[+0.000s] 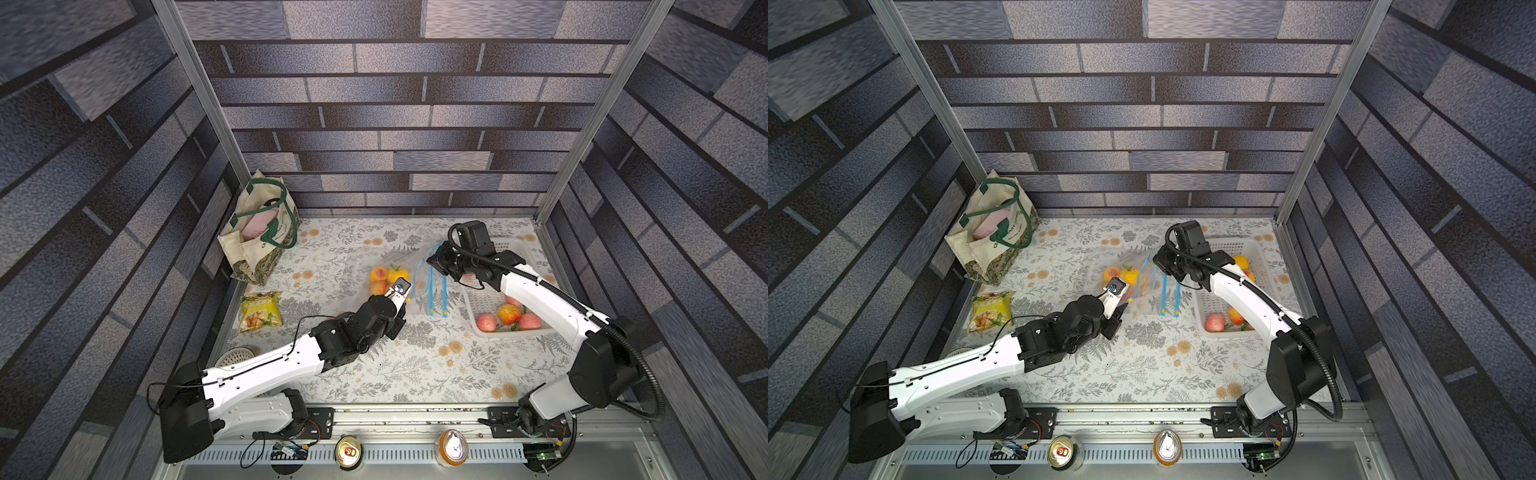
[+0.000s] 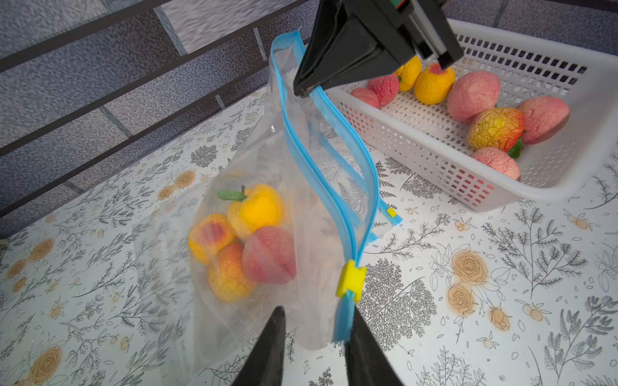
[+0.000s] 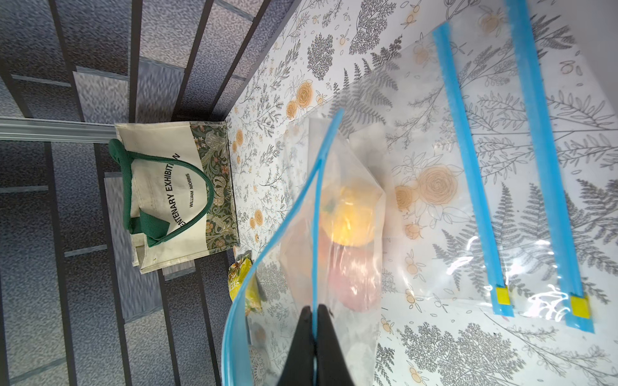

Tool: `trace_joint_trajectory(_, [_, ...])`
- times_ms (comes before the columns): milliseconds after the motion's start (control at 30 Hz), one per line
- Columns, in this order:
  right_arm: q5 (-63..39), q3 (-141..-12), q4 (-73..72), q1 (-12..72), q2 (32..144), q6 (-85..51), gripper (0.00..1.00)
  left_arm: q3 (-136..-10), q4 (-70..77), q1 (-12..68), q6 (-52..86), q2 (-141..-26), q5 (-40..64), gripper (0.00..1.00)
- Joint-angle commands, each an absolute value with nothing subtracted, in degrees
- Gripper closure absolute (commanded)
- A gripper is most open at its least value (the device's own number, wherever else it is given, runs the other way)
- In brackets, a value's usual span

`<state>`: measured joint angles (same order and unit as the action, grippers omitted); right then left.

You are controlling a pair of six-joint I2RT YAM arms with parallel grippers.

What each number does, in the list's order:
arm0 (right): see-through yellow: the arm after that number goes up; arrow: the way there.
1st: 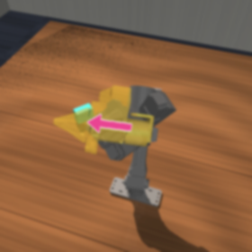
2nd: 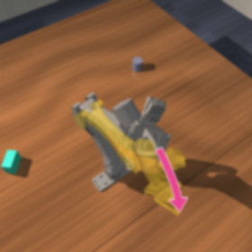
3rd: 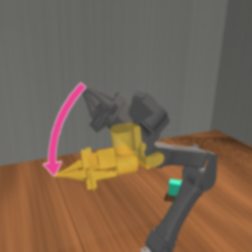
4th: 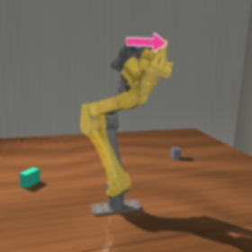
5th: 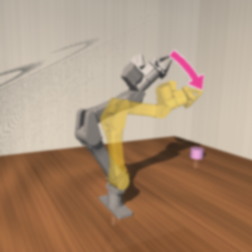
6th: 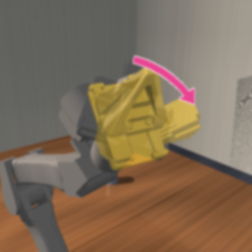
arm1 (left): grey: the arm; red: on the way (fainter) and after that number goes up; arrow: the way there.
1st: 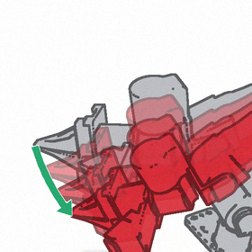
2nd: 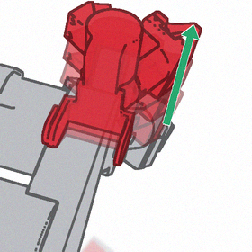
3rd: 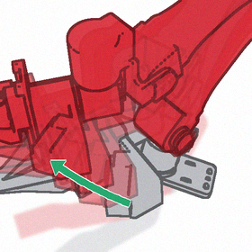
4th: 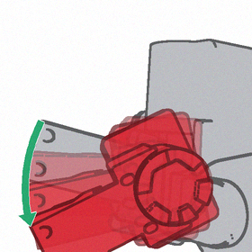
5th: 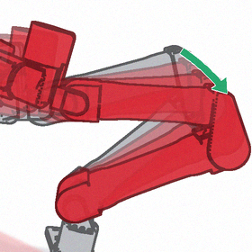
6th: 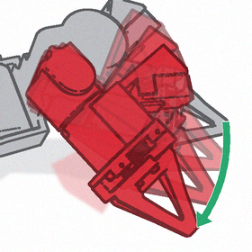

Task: Place the peach in a zip-top bag and seal the zipper
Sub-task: Zip the zipper on the zipper food storage bag.

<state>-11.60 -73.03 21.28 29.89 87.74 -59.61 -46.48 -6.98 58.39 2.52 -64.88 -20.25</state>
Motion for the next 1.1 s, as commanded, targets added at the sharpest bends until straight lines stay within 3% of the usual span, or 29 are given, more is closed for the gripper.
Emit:
trace_joint_trajectory(0, [-11.34, -74.7, 22.76, 30.37, 88.12, -60.25, 1.0, -46.57, -5.9, 58.12, 2.33, -64.98, -18.5, 0.65])
trace_joint_trajectory(67, [-11.04, -74.96, 22.76, 30.33, 88.28, -60.29, 1.0, -47.1, -6.94, 58.27, 2.23, -65.29, -18.44, 0.62])
trace_joint_trajectory(267, [-11.34, -76.03, 22.9, 30.32, 88.99, -60.11, 1.0, -46.36, -7.3, 58.07, 2.59, -64.23, -17.89, 0.79])
trace_joint_trajectory(500, [-9.62, -76.44, 23.61, 30.31, 89.53, -59.41, 1.0, -47.31, -14.3, 57.81, 3.44, -62.31, -18.46, 0.57])
trace_joint_trajectory(1067, [-10.98, -76.99, 22.68, 30.43, 90.14, -60.11, 1.0, -46.1, -12.64, 56.09, 3.23, -62.67, -14.9, 0.67])
